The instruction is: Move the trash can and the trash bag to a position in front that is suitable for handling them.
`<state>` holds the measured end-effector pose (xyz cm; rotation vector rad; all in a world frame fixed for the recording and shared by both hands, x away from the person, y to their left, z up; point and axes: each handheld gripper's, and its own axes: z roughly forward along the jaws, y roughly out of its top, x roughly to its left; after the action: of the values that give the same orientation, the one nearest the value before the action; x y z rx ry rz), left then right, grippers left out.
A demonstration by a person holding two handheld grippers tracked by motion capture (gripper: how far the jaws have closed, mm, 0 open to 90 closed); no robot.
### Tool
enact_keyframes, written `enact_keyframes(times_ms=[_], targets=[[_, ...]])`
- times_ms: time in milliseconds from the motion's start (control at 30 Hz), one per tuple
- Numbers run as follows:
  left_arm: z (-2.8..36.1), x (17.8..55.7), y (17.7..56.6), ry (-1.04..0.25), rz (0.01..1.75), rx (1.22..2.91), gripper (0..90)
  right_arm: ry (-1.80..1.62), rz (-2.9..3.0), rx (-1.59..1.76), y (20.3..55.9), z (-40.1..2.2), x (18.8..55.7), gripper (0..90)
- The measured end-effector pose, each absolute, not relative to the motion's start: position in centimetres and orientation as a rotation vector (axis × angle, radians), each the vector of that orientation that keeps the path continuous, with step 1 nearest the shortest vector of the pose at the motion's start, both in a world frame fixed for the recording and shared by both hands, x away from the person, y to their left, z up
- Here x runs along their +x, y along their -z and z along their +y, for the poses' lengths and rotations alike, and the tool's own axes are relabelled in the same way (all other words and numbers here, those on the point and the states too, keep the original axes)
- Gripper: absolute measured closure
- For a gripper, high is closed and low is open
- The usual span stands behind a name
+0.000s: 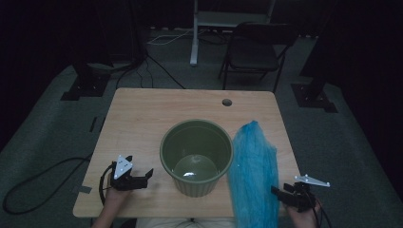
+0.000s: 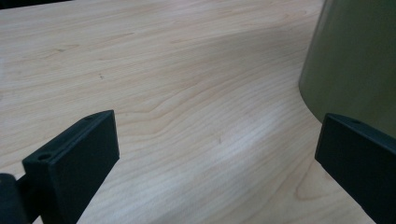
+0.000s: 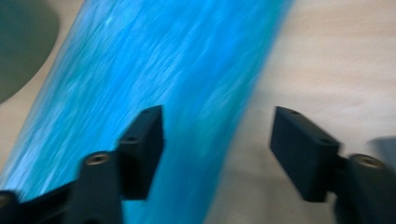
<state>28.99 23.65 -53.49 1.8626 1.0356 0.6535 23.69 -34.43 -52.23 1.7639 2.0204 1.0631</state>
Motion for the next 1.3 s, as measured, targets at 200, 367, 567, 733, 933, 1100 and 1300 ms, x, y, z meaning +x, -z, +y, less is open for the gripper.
enact_keyframes(times_ms=[200,367,567,733,933,1100,1300], targets=[[22.6,30.2,53.5,-0.641,1.014,1.904,0.3,-1.086,1.992,1.735,51.3,-35.2,27.9,23.9],[21.8,30.8,53.5,-0.617,0.993,1.921,0.2,-0.991,2.042,1.733,52.1,-33.8,32.9,20.9],[20.6,31.2,53.1,-0.608,0.95,1.93,0.2,-0.831,2.066,1.717,53.5,-31.9,34.9,20.4],[19.3,31.6,52.7,-0.596,0.922,1.929,0.2,-0.746,2.085,1.608,53.8,-30.2,34.7,21.3],[18.1,31.7,52.6,-0.596,0.905,1.937,0.2,-0.8,2.15,1.514,53.7,-29.5,33.6,37.5],[17.4,31.7,52.6,-0.589,0.89,1.94,0.2,-0.815,2.146,1.504,53.5,-29.9,33.3,67.4],[17.1,31.7,52.6,-0.576,0.88,1.941,0.2,-0.857,2.145,1.555,53.5,-30.8,33.6,90.0]])
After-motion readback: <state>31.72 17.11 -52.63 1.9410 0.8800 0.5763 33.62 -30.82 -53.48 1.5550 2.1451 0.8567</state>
